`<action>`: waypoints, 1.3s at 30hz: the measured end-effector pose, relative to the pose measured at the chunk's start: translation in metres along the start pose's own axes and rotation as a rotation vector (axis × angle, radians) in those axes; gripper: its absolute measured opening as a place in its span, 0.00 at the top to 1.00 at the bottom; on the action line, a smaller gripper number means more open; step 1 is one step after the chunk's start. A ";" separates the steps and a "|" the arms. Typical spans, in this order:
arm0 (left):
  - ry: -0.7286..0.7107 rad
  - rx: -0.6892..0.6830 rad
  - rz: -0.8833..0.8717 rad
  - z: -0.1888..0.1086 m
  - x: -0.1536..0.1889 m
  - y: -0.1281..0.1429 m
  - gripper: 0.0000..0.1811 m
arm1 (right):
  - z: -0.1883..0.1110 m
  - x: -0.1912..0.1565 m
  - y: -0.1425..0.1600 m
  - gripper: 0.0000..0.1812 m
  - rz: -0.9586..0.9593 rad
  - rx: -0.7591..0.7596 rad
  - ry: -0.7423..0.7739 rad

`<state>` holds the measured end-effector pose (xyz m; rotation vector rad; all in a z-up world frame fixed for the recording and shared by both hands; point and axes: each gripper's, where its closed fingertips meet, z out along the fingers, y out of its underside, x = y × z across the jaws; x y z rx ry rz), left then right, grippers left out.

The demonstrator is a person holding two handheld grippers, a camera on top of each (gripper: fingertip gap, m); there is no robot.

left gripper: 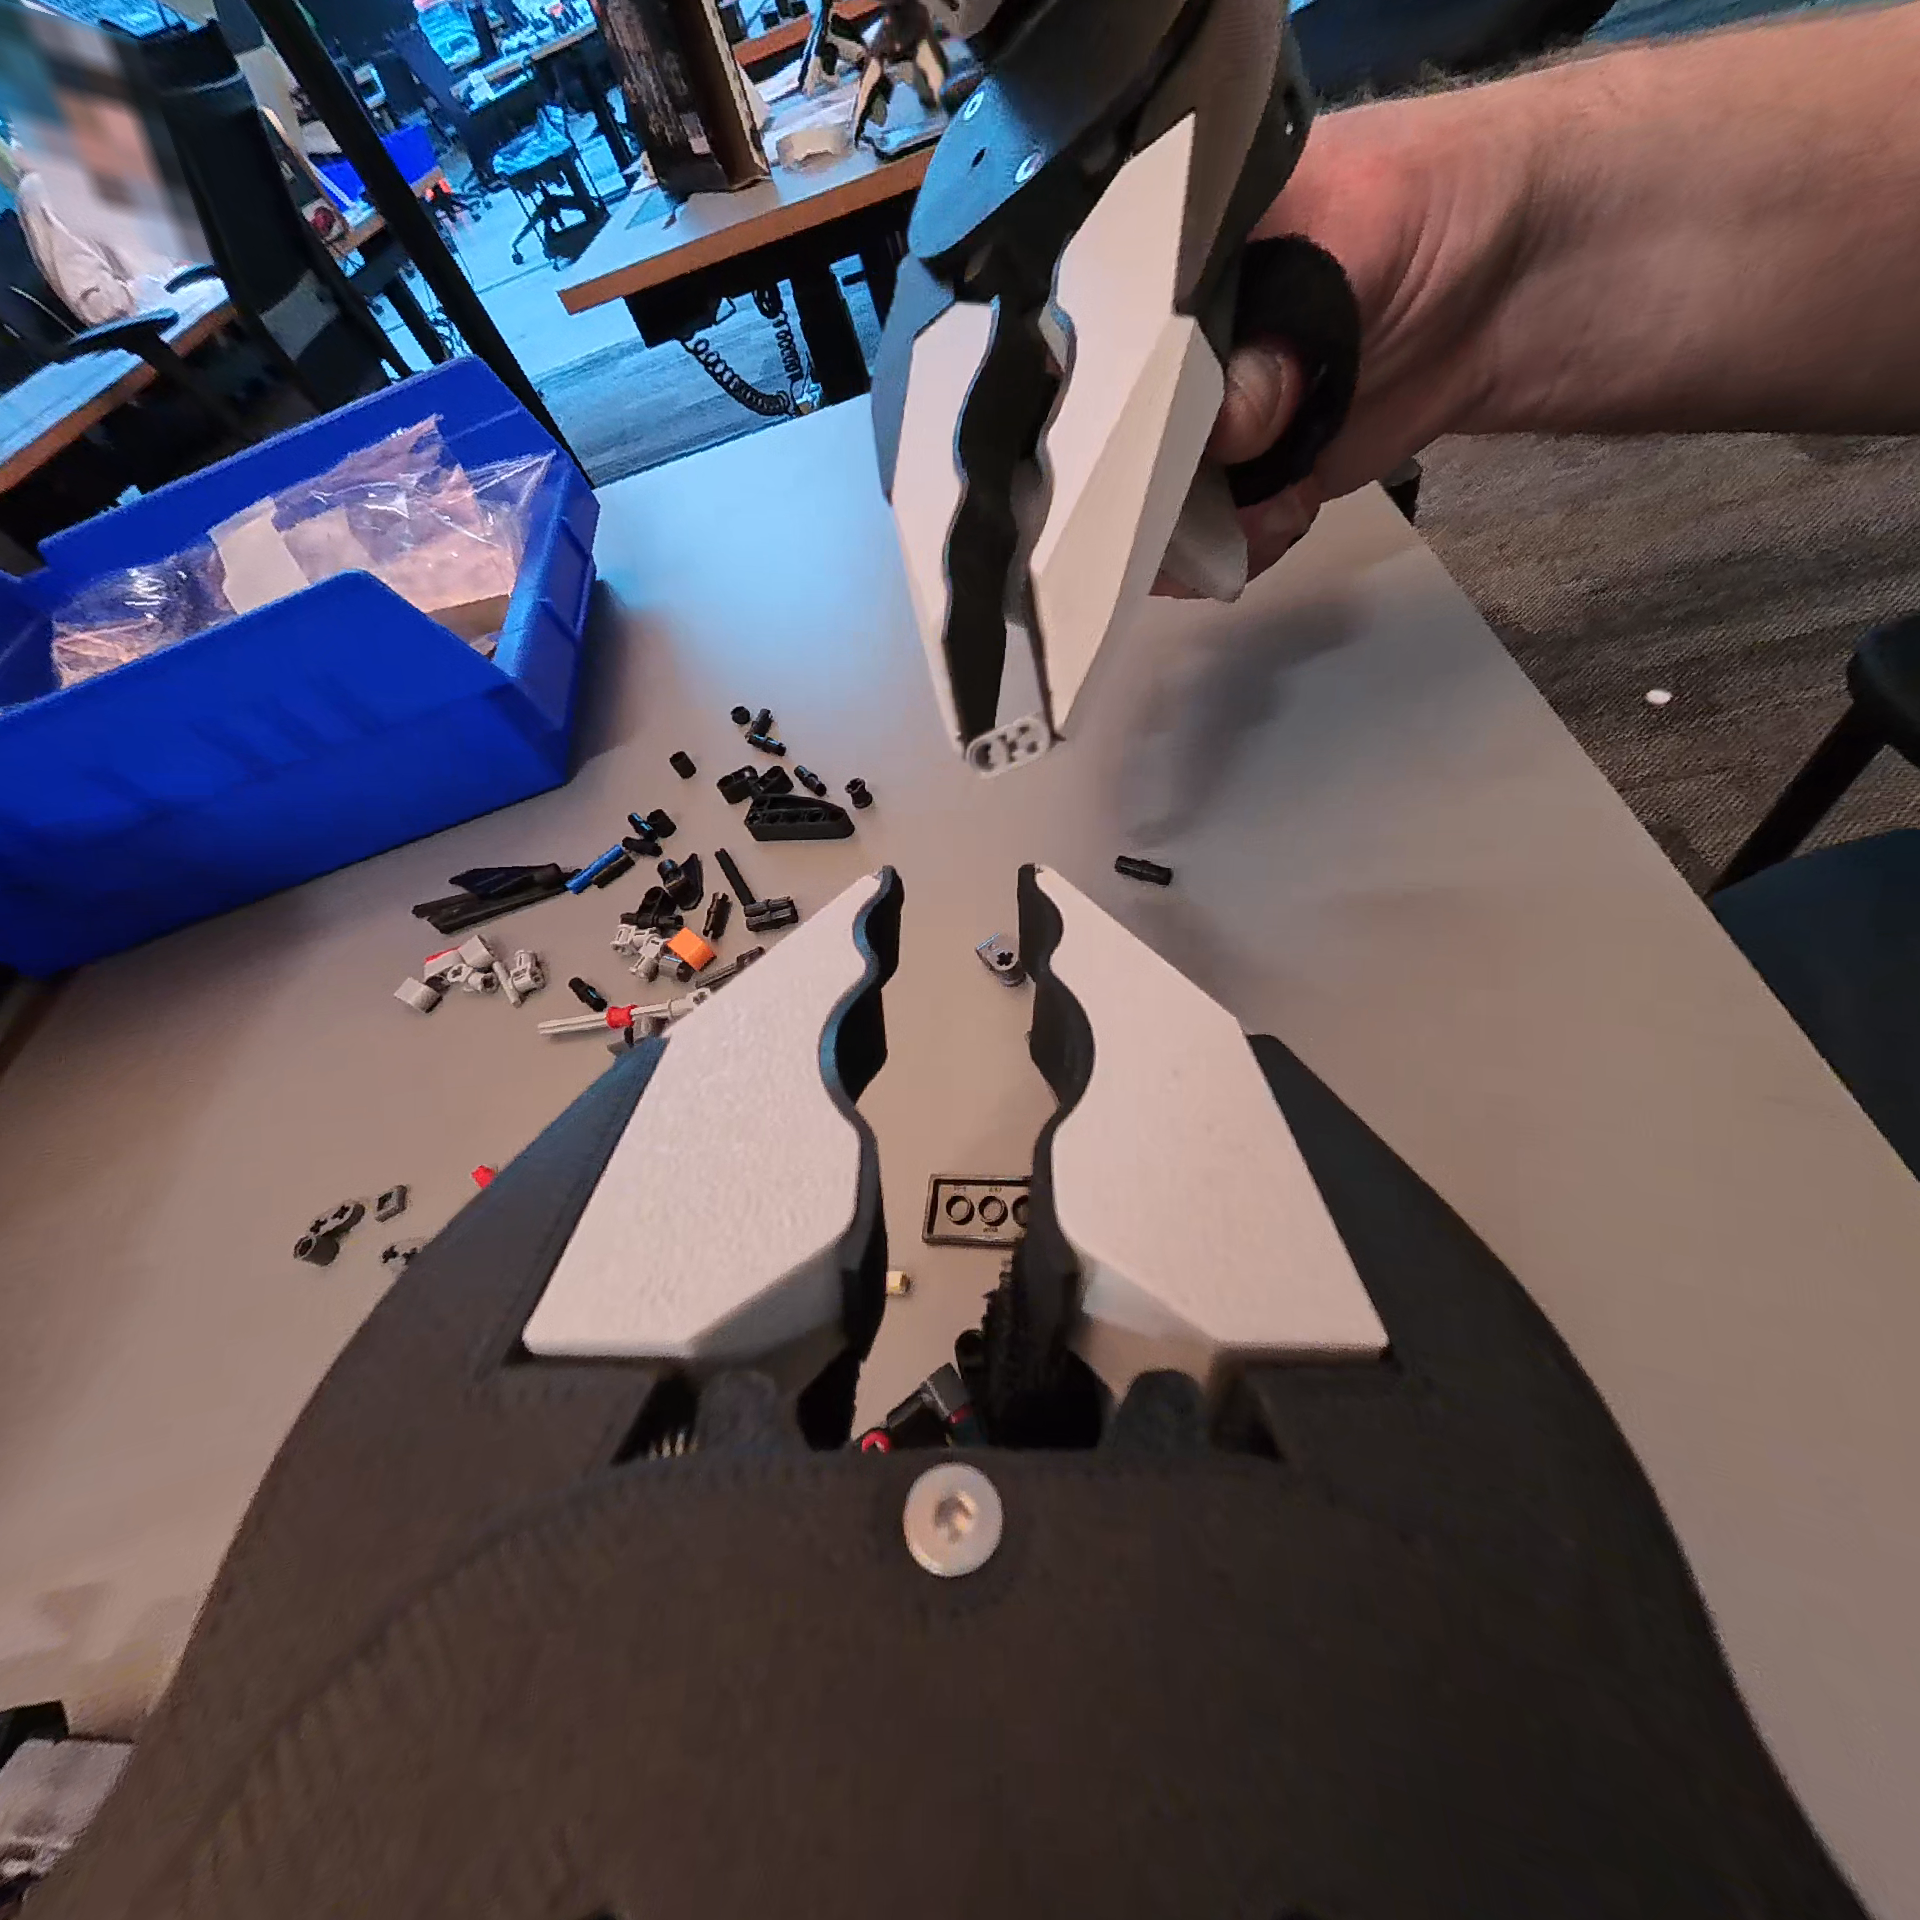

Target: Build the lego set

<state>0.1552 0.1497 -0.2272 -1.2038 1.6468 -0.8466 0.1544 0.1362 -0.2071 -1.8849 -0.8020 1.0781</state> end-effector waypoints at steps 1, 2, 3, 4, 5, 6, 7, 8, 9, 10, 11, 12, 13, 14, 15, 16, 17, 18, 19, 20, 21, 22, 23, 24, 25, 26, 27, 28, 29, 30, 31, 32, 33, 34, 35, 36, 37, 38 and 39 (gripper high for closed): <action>0.003 -0.001 -0.006 0.000 0.000 0.001 0.89 | -0.001 0.000 0.000 0.93 -0.002 0.003 0.001; 0.004 -0.004 -0.010 0.001 0.000 0.002 0.89 | -0.002 0.000 0.001 0.93 -0.004 0.005 0.001; 0.003 -0.008 -0.012 0.001 -0.001 0.004 0.89 | -0.003 0.001 0.001 0.93 -0.010 0.008 0.008; 0.003 -0.013 -0.014 0.002 -0.001 0.006 0.89 | -0.004 0.001 0.001 0.93 -0.020 0.011 0.017; 0.005 -0.014 -0.017 0.002 -0.001 0.007 0.89 | -0.005 0.002 0.002 0.93 -0.028 0.011 0.023; 0.007 -0.013 -0.021 0.003 -0.001 0.007 0.89 | -0.005 0.003 0.003 0.93 -0.035 0.009 0.030; 0.008 -0.015 -0.024 0.003 -0.001 0.007 0.89 | -0.006 0.003 0.004 0.93 -0.042 0.006 0.038; 0.009 -0.017 -0.024 0.003 -0.001 0.008 0.89 | -0.006 0.004 0.004 0.93 -0.051 0.005 0.046; 0.010 -0.019 -0.022 0.003 -0.001 0.008 0.89 | -0.007 0.005 0.005 0.93 -0.058 0.004 0.054; 0.011 -0.021 -0.019 0.003 0.000 0.008 0.89 | -0.008 0.006 0.006 0.93 -0.060 0.001 0.061; 0.015 -0.022 -0.017 0.004 0.001 0.008 0.89 | -0.009 0.006 0.007 0.93 -0.058 -0.001 0.064; 0.016 -0.023 -0.015 0.004 0.002 0.008 0.89 | -0.009 0.006 0.008 0.93 -0.056 0.000 0.063; 0.017 -0.022 -0.011 0.004 0.002 0.007 0.89 | -0.009 0.005 0.008 0.93 -0.049 0.005 0.057; 0.020 -0.019 -0.008 0.004 0.003 0.006 0.89 | -0.009 0.003 0.007 0.93 -0.036 0.011 0.043; 0.019 -0.013 -0.004 0.004 0.004 0.005 0.88 | -0.009 0.001 0.006 0.93 -0.023 0.021 0.024; 0.013 -0.004 0.005 0.003 0.004 0.002 0.88 | -0.009 -0.001 0.003 0.93 -0.014 0.037 0.005; 0.005 0.005 0.017 0.002 0.004 -0.001 0.88 | -0.008 -0.003 0.002 0.93 0.003 0.049 -0.016; 0.000 0.012 0.030 0.001 0.005 -0.003 0.87 | -0.007 -0.004 0.002 0.93 0.031 0.049 -0.037; -0.008 0.019 0.045 0.000 0.005 -0.006 0.87 | -0.005 -0.004 0.002 0.93 0.060 0.048 -0.059; -0.013 0.023 0.066 0.000 0.007 -0.009 0.87 | -0.004 -0.005 0.001 0.93 0.088 0.055 -0.086; -0.023 0.025 0.088 -0.001 0.008 -0.011 0.86 | -0.004 -0.007 -0.002 0.93 0.116 0.070 -0.118; -0.031 0.024 0.109 -0.001 0.009 -0.013 0.86 | -0.004 -0.009 -0.005 0.93 0.134 0.090 -0.147; -0.040 0.021 0.127 -0.001 0.010 -0.014 0.87 | -0.004 -0.010 -0.009 0.93 0.140 0.109 -0.167; -0.047 0.023 0.142 -0.001 0.010 -0.016 0.87 | -0.004 -0.011 -0.010 0.93 0.140 0.117 -0.177; -0.057 0.029 0.150 -0.002 0.010 -0.018 0.87 | -0.004 -0.011 -0.011 0.93 0.139 0.115 -0.180; -0.067 0.036 0.155 -0.003 0.009 -0.019 0.87 | -0.003 -0.010 -0.011 0.93 0.139 0.113 -0.184; -0.078 0.042 0.161 -0.004 0.008 -0.021 0.87 | -0.003 -0.011 -0.011 0.93 0.144 0.116 -0.197; -0.091 0.049 0.168 -0.005 0.007 -0.024 0.87 | -0.003 -0.012 -0.013 0.93 0.153 0.123 -0.210; -0.105 0.060 0.177 -0.007 0.005 -0.026 0.87 | -0.002 -0.012 -0.013 0.93 0.162 0.125 -0.217; -0.117 0.069 0.188 -0.009 0.005 -0.030 0.88 | -0.001 -0.011 -0.012 0.93 0.170 0.120 -0.222; -0.126 0.072 0.203 -0.010 0.005 -0.032 0.89 | 0.000 -0.011 -0.010 0.93 0.178 0.109 -0.225; -0.131 0.065 0.223 -0.010 0.006 -0.032 0.89 | 0.001 -0.011 -0.008 0.93 0.188 0.094 -0.228; -0.125 0.049 0.244 -0.008 0.008 -0.030 0.89 | 0.002 -0.010 -0.006 0.93 0.200 0.078 -0.233; -0.124 0.037 0.265 -0.007 0.010 -0.028 0.90 | 0.003 -0.011 -0.004 0.93 0.210 0.066 -0.240; -0.119 0.032 0.278 -0.006 0.012 -0.027 0.92 | 0.004 -0.011 -0.004 0.93 0.215 0.057 -0.247; -0.107 0.029 0.282 -0.005 0.014 -0.027 0.94 | 0.005 -0.012 -0.003 0.93 0.219 0.047 -0.254; -0.099 0.026 0.279 -0.005 0.016 -0.026 0.95 | 0.005 -0.013 -0.002 0.93 0.222 0.034 -0.256; -0.101 0.023 0.278 -0.005 0.015 -0.026 0.96 | 0.006 -0.012 -0.002 0.93 0.222 0.024 -0.252; -0.101 0.024 0.273 -0.006 0.014 -0.026 0.97 | 0.006 -0.012 -0.002 0.93 0.218 0.019 -0.247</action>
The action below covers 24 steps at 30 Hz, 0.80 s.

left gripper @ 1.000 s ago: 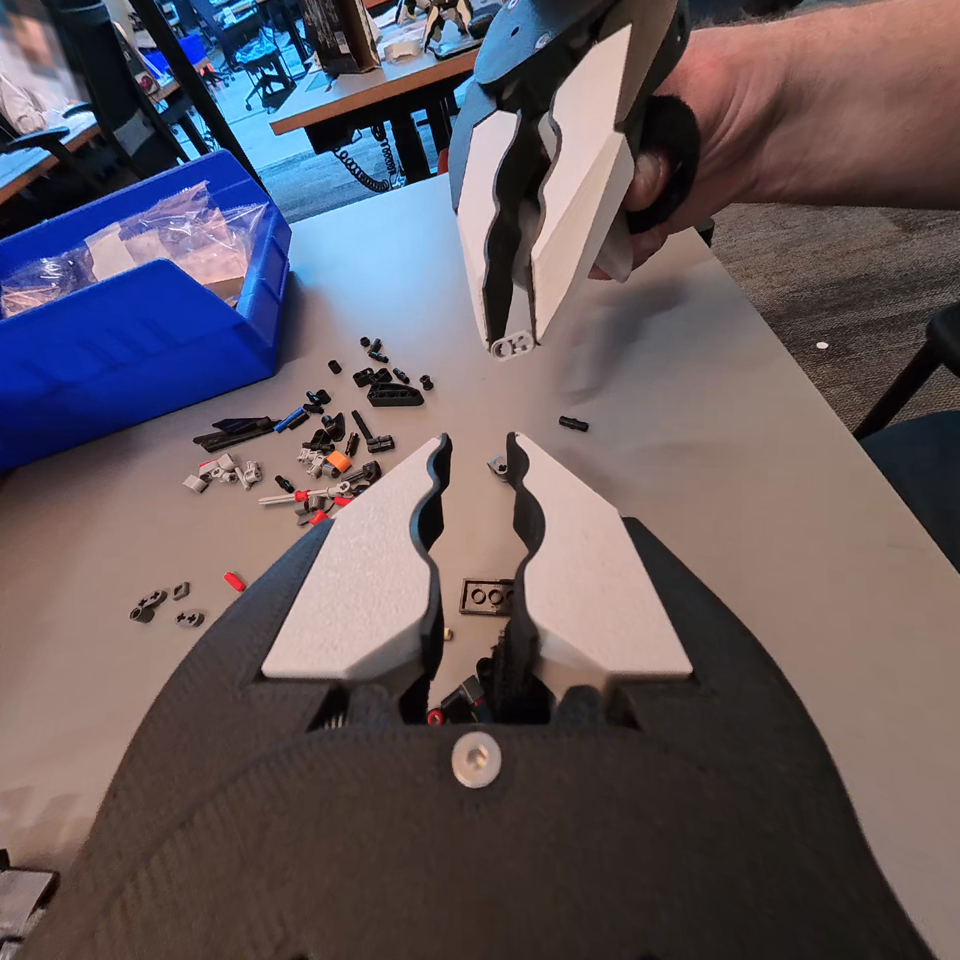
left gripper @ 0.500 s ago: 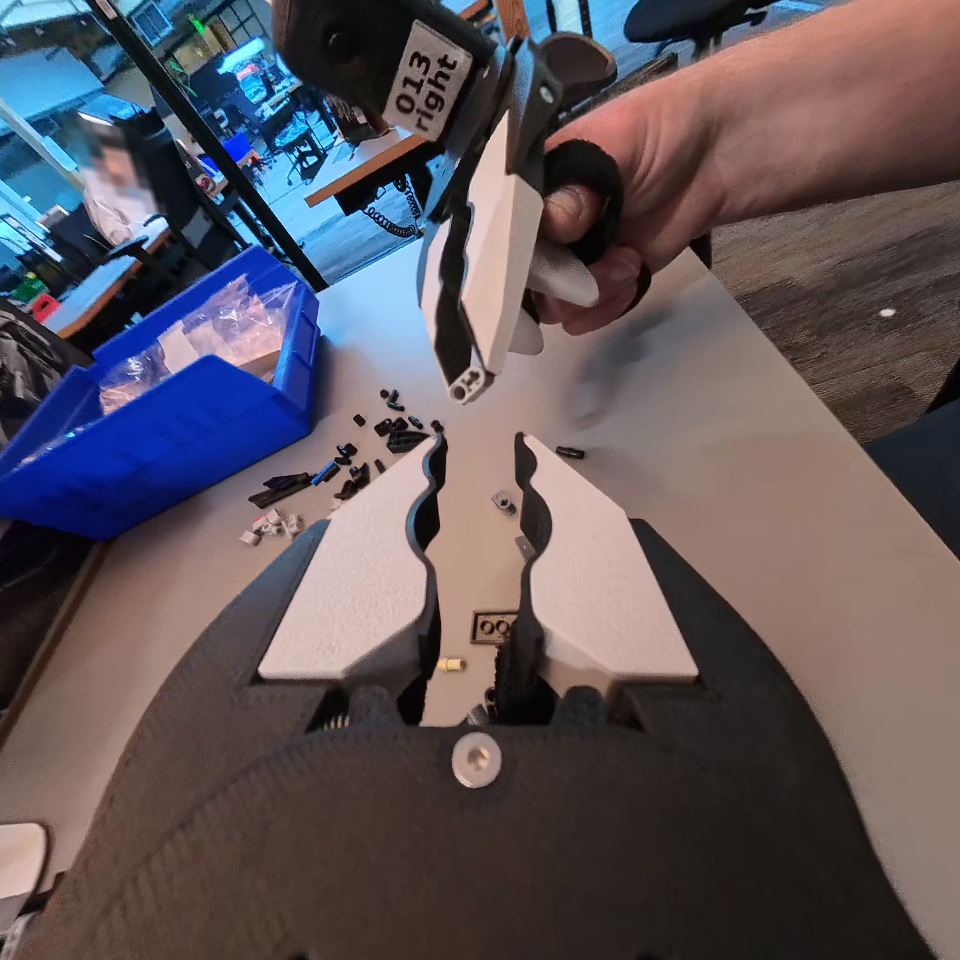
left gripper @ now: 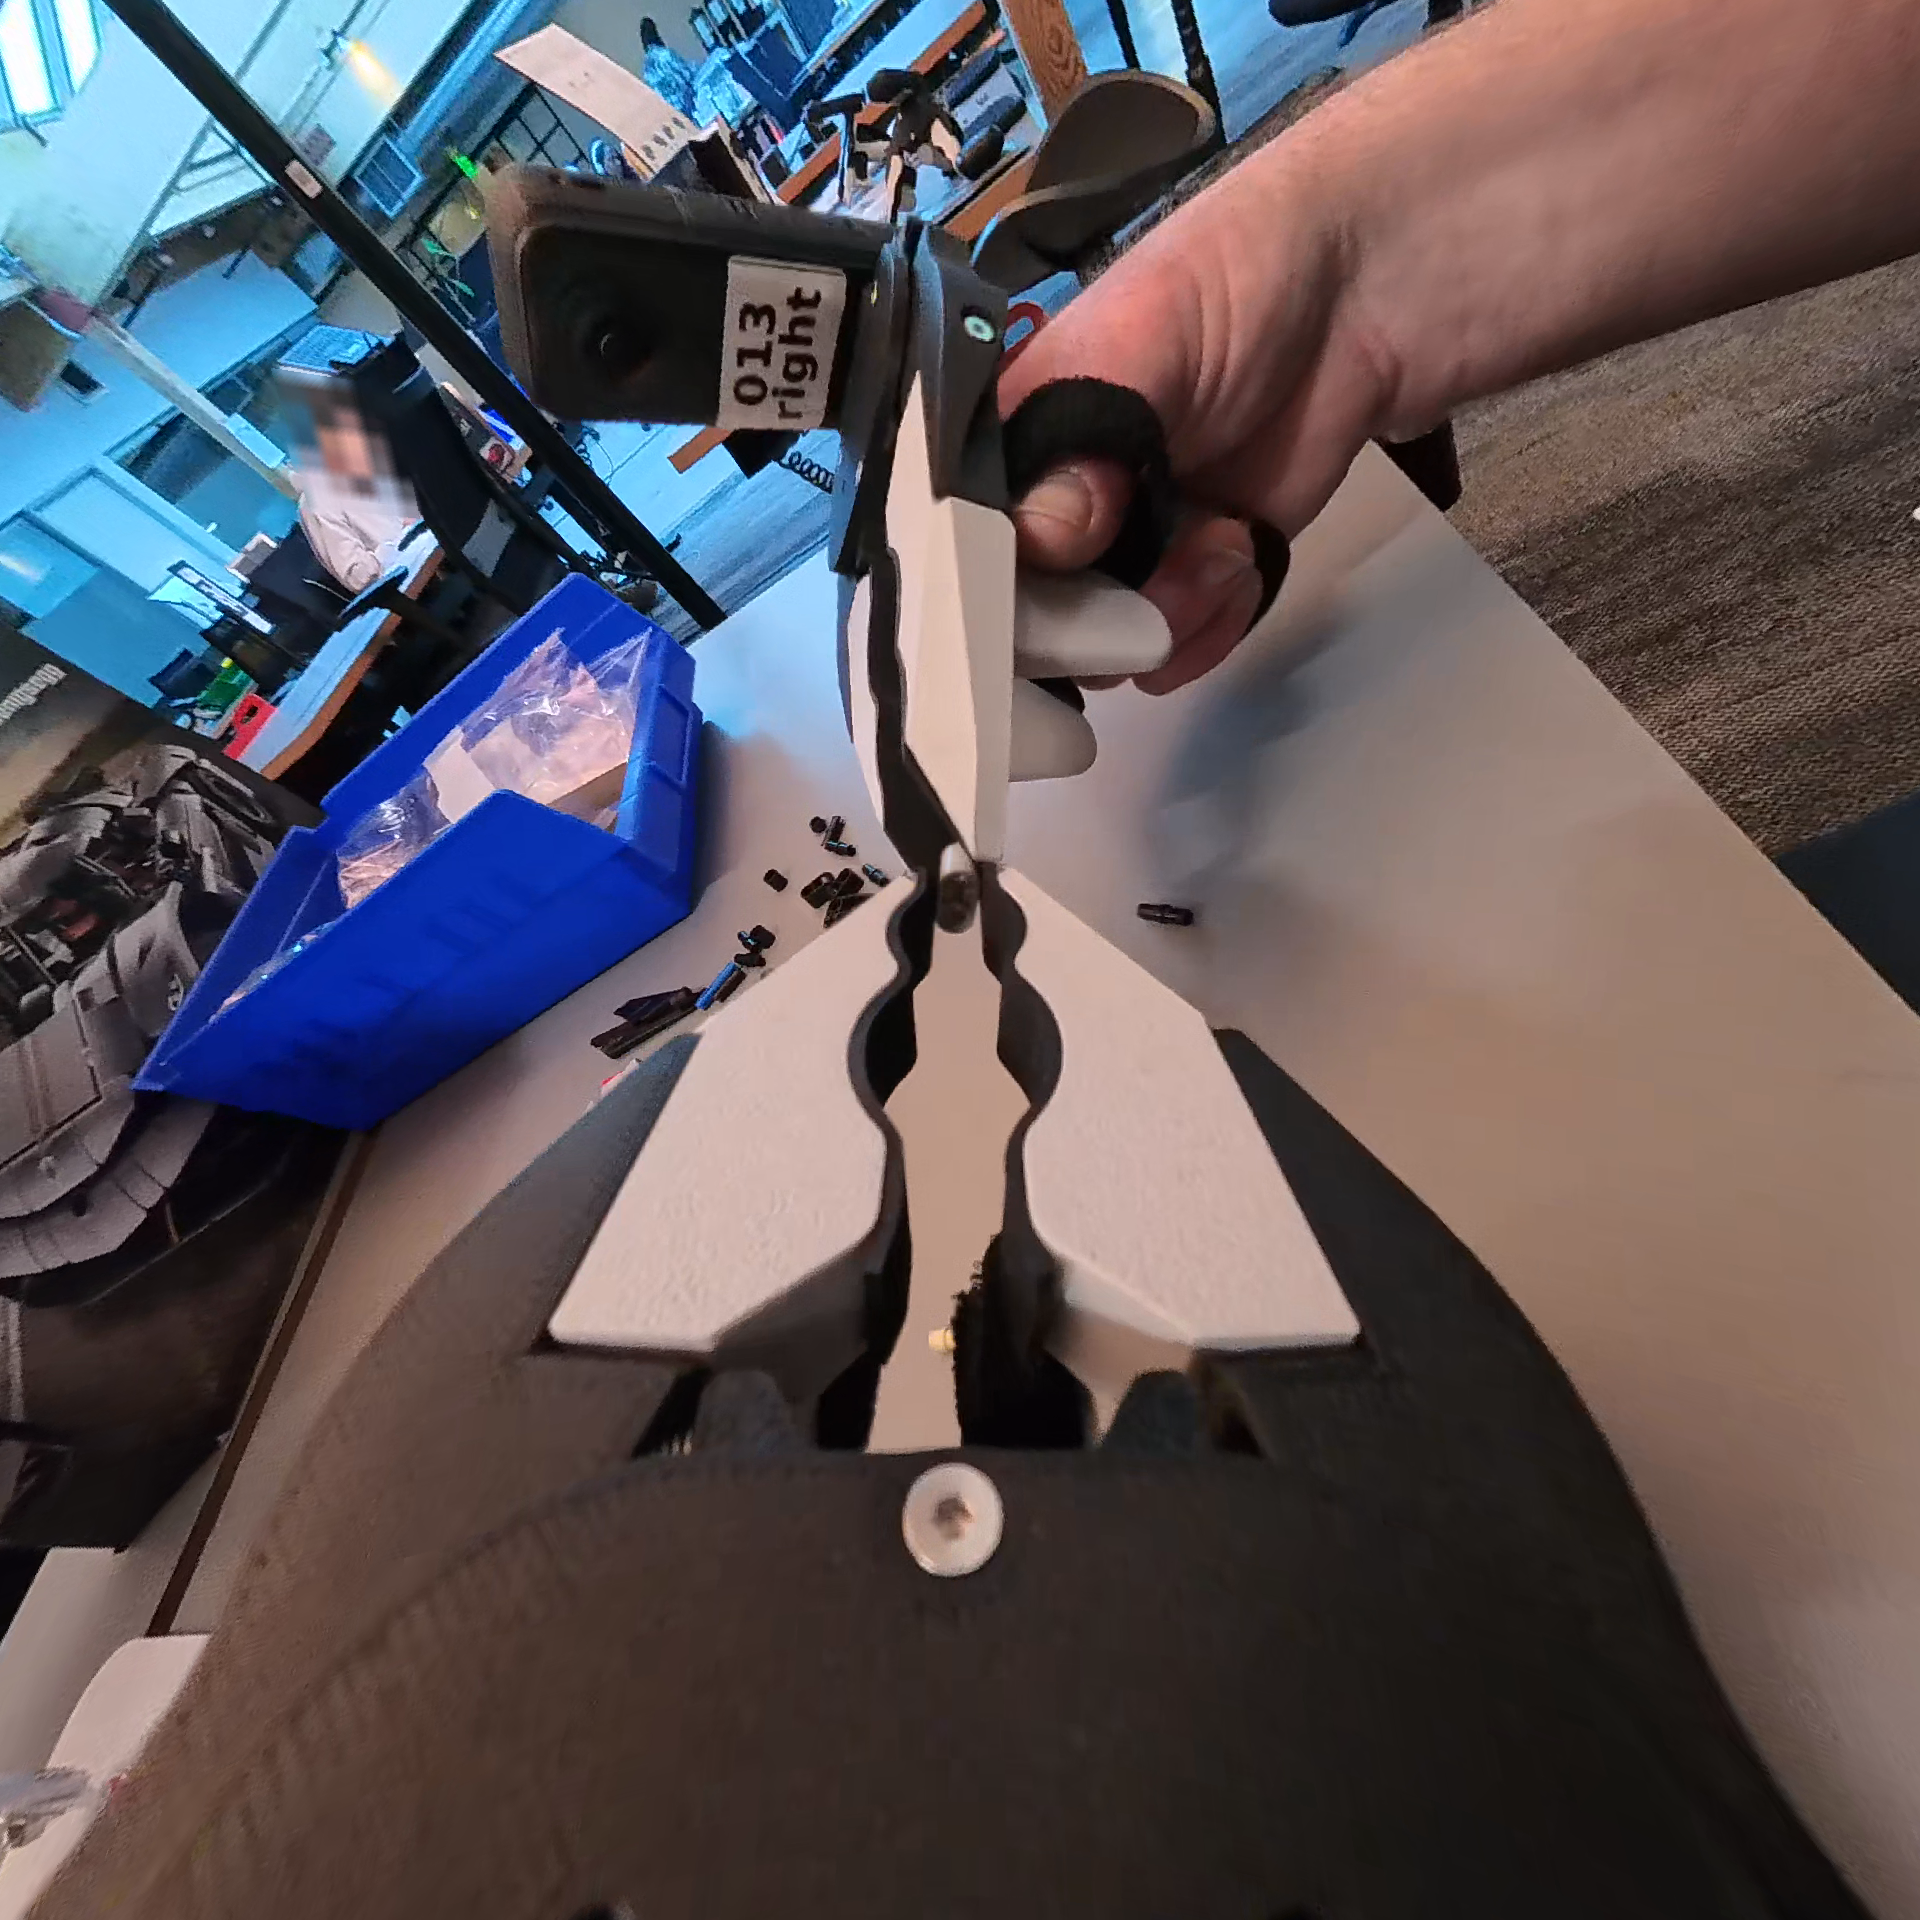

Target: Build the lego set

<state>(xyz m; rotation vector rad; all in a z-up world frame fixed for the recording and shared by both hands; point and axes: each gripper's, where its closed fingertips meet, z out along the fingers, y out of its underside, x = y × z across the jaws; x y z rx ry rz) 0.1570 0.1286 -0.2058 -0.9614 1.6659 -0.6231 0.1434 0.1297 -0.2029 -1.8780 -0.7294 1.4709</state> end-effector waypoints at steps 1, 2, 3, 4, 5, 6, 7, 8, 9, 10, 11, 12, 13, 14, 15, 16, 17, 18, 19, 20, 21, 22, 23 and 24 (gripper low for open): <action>0.003 0.002 -0.014 -0.001 -0.001 0.000 0.97 | 0.001 0.000 -0.001 0.93 -0.004 -0.002 0.005; 0.002 0.001 -0.036 -0.002 -0.004 0.001 0.97 | 0.001 0.001 -0.003 0.93 -0.010 0.002 0.017; 0.007 0.010 -0.073 -0.002 -0.006 0.000 0.97 | 0.001 0.002 -0.006 0.93 -0.035 0.015 0.043; 0.019 0.033 -0.129 -0.004 -0.008 -0.002 0.97 | 0.000 0.003 -0.010 0.91 -0.078 0.032 0.070; 0.040 0.064 -0.201 -0.006 -0.011 -0.004 0.97 | -0.002 0.001 -0.014 0.91 -0.122 0.044 0.091; 0.071 0.096 -0.288 -0.007 -0.013 -0.006 0.97 | -0.003 -0.002 -0.017 0.90 -0.181 0.046 0.120; 0.114 0.143 -0.385 -0.009 -0.015 -0.009 0.97 | -0.003 -0.003 -0.018 0.89 -0.280 0.031 0.173; 0.169 0.199 -0.495 -0.013 -0.017 -0.013 0.97 | -0.004 -0.003 -0.019 0.89 -0.403 0.002 0.251; 0.244 0.250 -0.615 -0.015 -0.018 -0.017 0.97 | -0.004 -0.004 -0.020 0.88 -0.524 -0.034 0.321; 0.297 0.293 -0.714 -0.018 -0.020 -0.019 0.97 | -0.003 -0.005 -0.021 0.88 -0.631 -0.077 0.387; 0.335 0.322 -0.784 -0.019 -0.021 -0.018 0.97 | -0.002 -0.008 -0.023 0.88 -0.729 -0.115 0.440; 0.380 0.337 -0.839 -0.020 -0.020 -0.018 0.97 | 0.000 -0.011 -0.025 0.88 -0.821 -0.140 0.483; 0.427 0.354 -0.887 -0.021 -0.018 -0.019 0.97 | 0.002 -0.011 -0.027 0.88 -0.907 -0.171 0.532; 0.445 0.377 -0.923 -0.021 -0.019 -0.020 0.97 | 0.003 -0.010 -0.028 0.88 -0.980 -0.208 0.581; 0.477 0.385 -0.951 -0.022 -0.017 -0.021 0.97 | 0.006 -0.009 -0.028 0.88 -1.040 -0.237 0.617; 0.523 0.395 -0.978 -0.023 -0.014 -0.022 0.97 | 0.010 -0.010 -0.028 0.88 -1.095 -0.253 0.628; 0.547 0.422 -1.007 -0.025 -0.015 -0.024 0.97 | 0.013 -0.011 -0.027 0.90 -1.136 -0.270 0.636; 0.576 0.439 -1.029 -0.027 -0.015 -0.026 0.97 | 0.015 -0.011 -0.027 0.91 -1.164 -0.283 0.646; 0.606 0.444 -1.045 -0.028 -0.013 -0.026 0.97 | 0.016 -0.012 -0.027 0.91 -1.184 -0.294 0.647; 0.624 0.452 -1.061 -0.028 -0.013 -0.027 0.97 | 0.016 -0.013 -0.026 0.92 -1.193 -0.303 0.642; 0.634 0.455 -1.070 -0.029 -0.012 -0.027 0.97 | 0.016 -0.013 -0.026 0.92 -1.197 -0.311 0.639; 0.650 0.458 -1.081 -0.029 -0.012 -0.028 0.97 | 0.016 -0.014 -0.026 0.92 -1.205 -0.319 0.635; 0.671 0.460 -1.096 -0.030 -0.011 -0.028 0.97 | 0.017 -0.015 -0.025 0.92 -1.211 -0.325 0.630; 0.689 0.464 -1.115 -0.030 -0.010 -0.029 0.97 | 0.017 -0.016 -0.025 0.92 -1.211 -0.330 0.627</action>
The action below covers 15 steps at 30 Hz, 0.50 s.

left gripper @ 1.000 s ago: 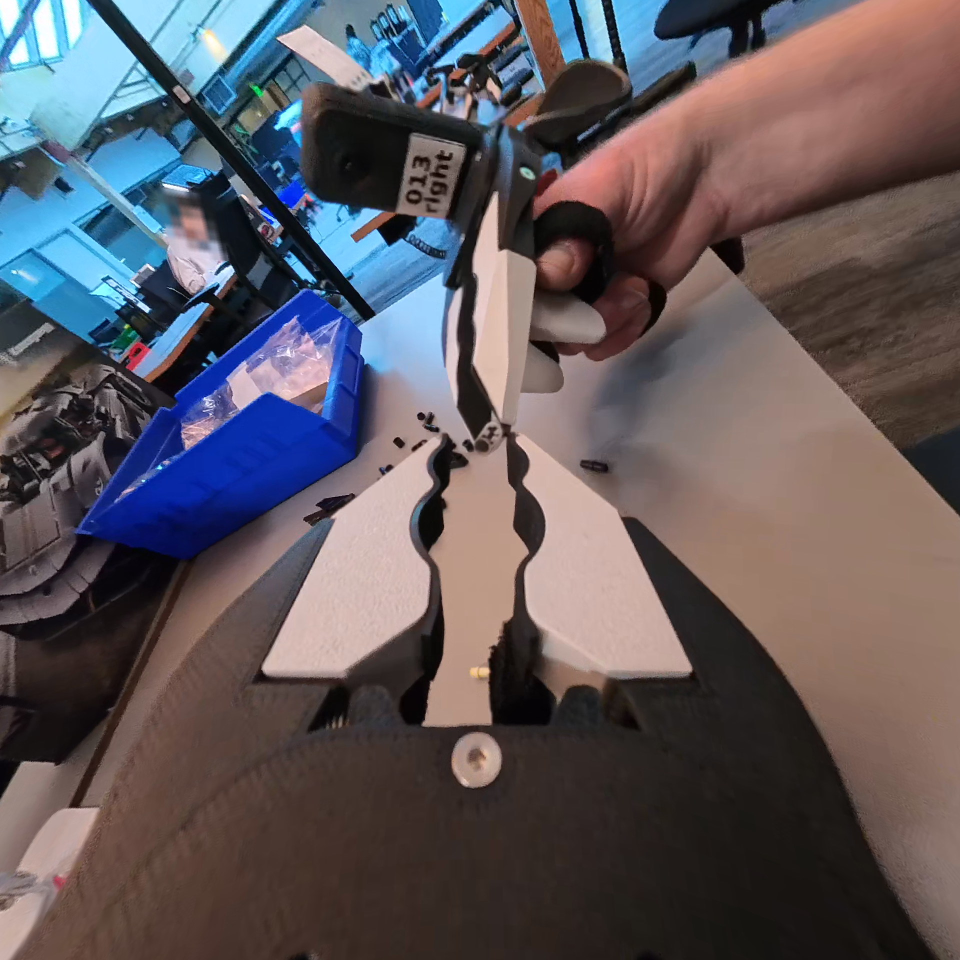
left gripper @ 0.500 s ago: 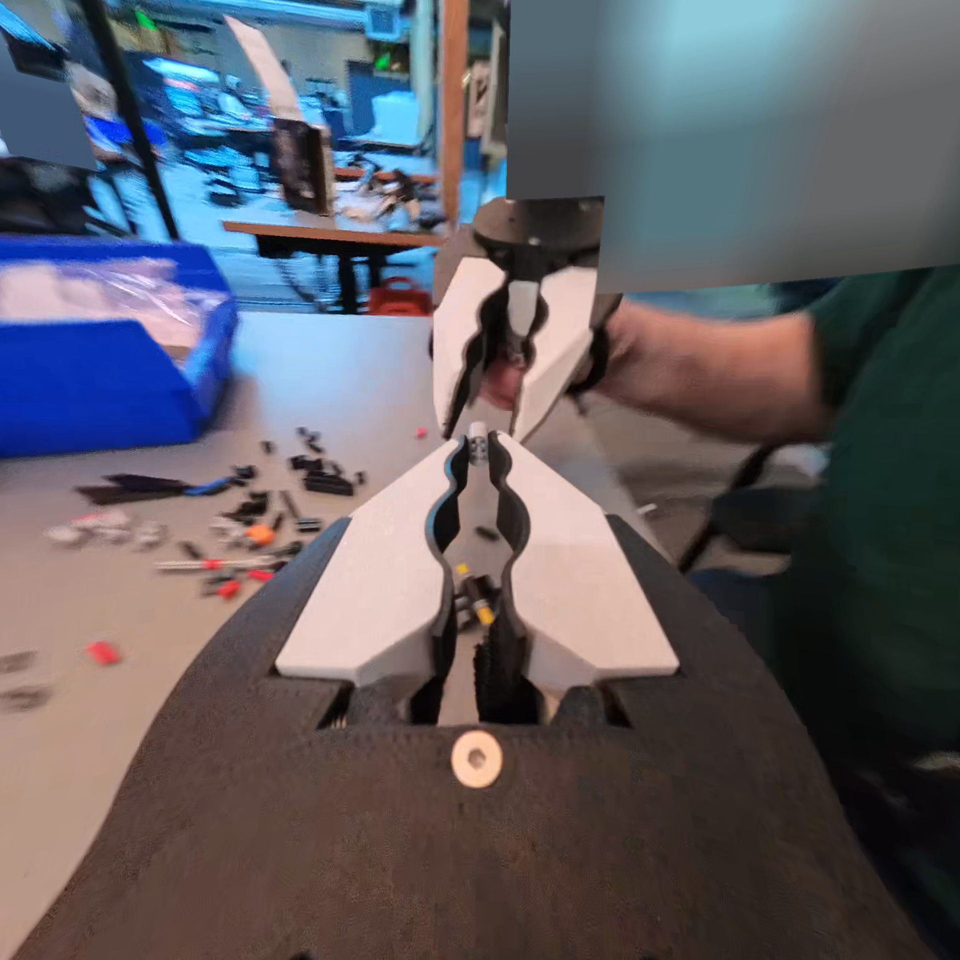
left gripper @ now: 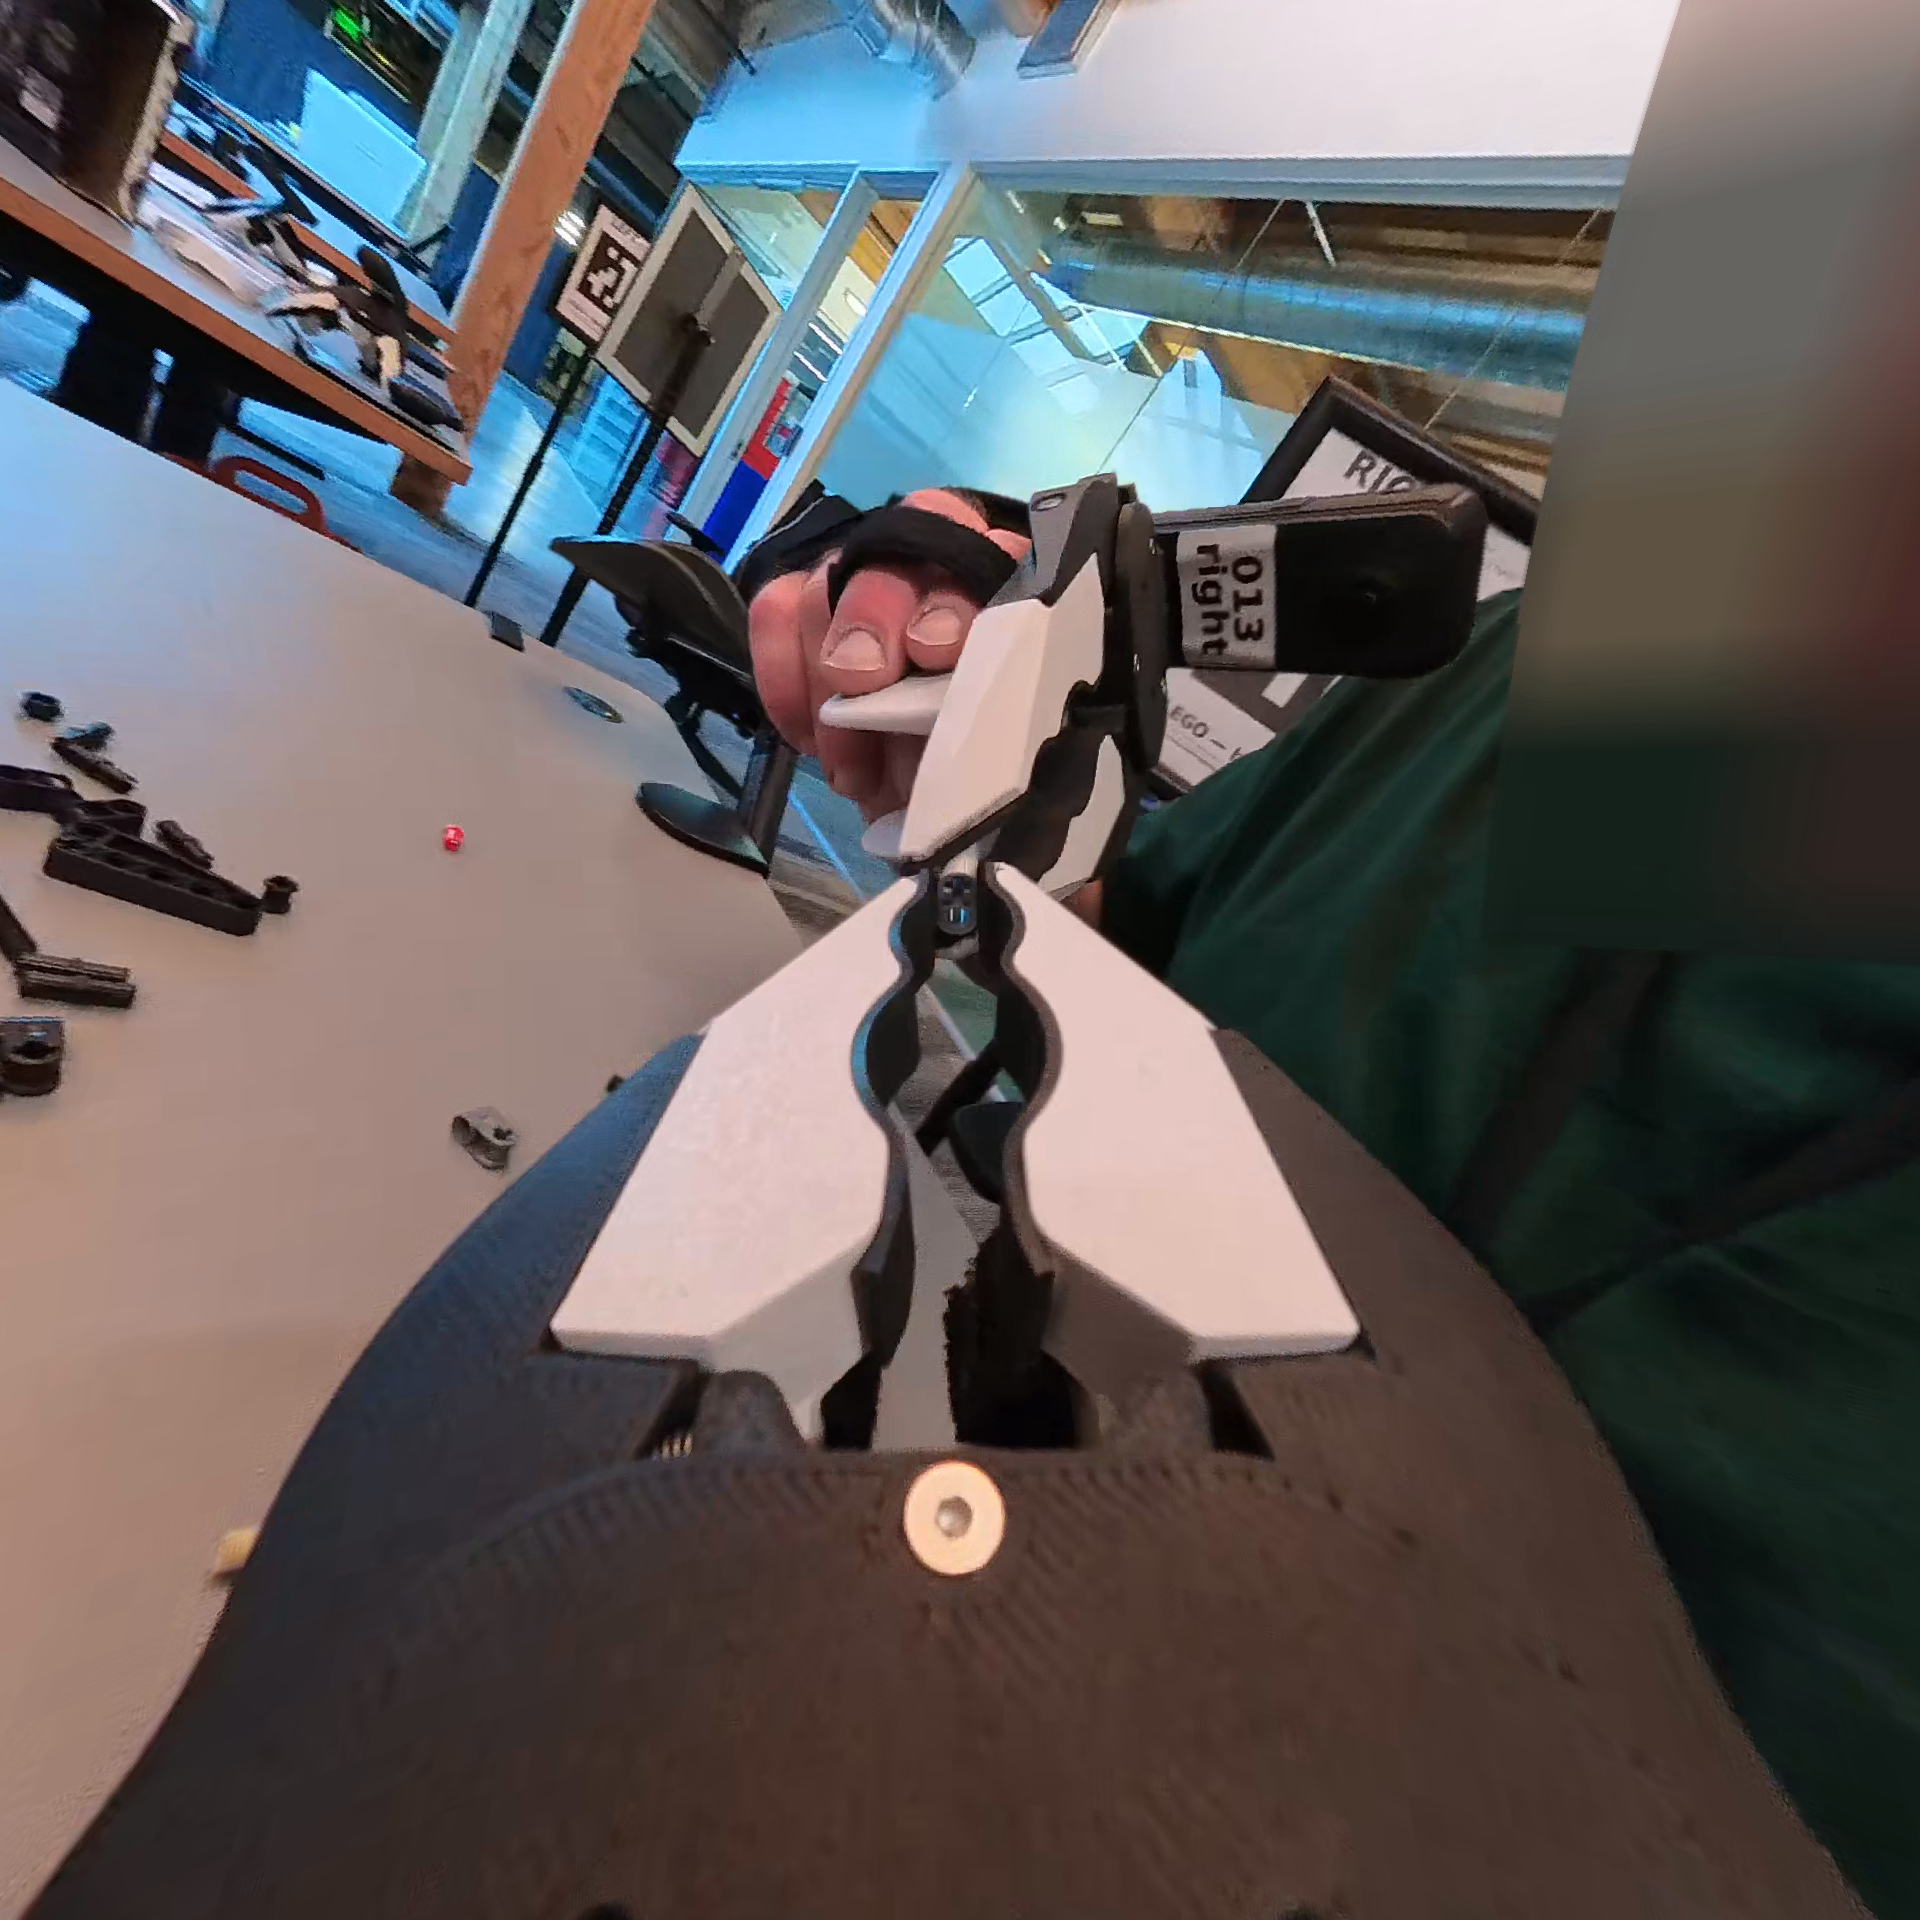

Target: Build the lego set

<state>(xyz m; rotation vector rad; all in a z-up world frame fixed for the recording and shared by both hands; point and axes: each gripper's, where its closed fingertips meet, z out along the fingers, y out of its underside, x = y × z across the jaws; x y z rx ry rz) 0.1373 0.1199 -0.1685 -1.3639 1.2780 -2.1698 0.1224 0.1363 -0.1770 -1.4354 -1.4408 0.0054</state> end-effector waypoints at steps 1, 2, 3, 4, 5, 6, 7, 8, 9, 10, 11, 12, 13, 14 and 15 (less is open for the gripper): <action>0.011 0.005 -0.014 0.000 0.000 0.000 0.97 | 0.000 0.000 0.000 0.92 -0.001 -0.002 -0.001; 0.016 0.010 -0.022 -0.001 0.000 0.000 0.97 | 0.000 0.000 -0.001 0.92 0.000 -0.002 0.001; 0.024 0.015 -0.033 -0.001 0.001 -0.001 0.97 | 0.000 0.000 -0.002 0.92 0.001 0.002 0.006; 0.037 0.018 -0.045 -0.001 0.002 -0.001 0.97 | 0.000 0.001 -0.003 0.92 0.000 0.007 0.011; 0.046 0.019 -0.051 -0.001 0.002 -0.001 0.97 | 0.000 0.000 -0.004 0.92 -0.004 0.007 0.012; 0.056 0.021 -0.058 -0.001 0.004 -0.001 0.97 | 0.000 0.000 -0.005 0.92 -0.011 0.007 0.014; 0.066 0.018 -0.068 -0.001 0.004 -0.001 0.97 | -0.001 -0.001 -0.006 0.92 -0.012 0.008 0.011; 0.072 0.014 -0.077 -0.001 0.004 0.000 0.97 | -0.001 -0.001 -0.006 0.92 -0.006 0.004 0.002; 0.074 0.019 -0.086 -0.001 0.004 0.000 0.97 | -0.001 -0.002 -0.005 0.92 -0.001 -0.003 -0.003; 0.067 0.023 -0.087 0.000 0.002 0.000 0.97 | -0.001 -0.002 -0.004 0.92 0.004 -0.010 -0.004; 0.045 0.023 -0.074 0.000 0.000 -0.001 0.97 | -0.001 -0.001 -0.002 0.92 0.017 -0.015 -0.006; -0.005 0.033 -0.050 -0.001 -0.005 -0.004 0.92 | -0.002 0.001 -0.001 0.93 0.039 -0.013 -0.005; -0.067 0.022 -0.012 -0.003 -0.010 -0.006 0.87 | -0.004 0.003 0.001 0.92 0.071 -0.004 -0.003; -0.107 -0.002 0.032 -0.005 -0.011 -0.007 0.84 | -0.006 0.005 0.004 0.92 0.113 0.005 -0.007; -0.151 -0.031 0.078 -0.006 -0.011 -0.007 0.82 | -0.009 0.006 0.009 0.92 0.158 0.011 -0.015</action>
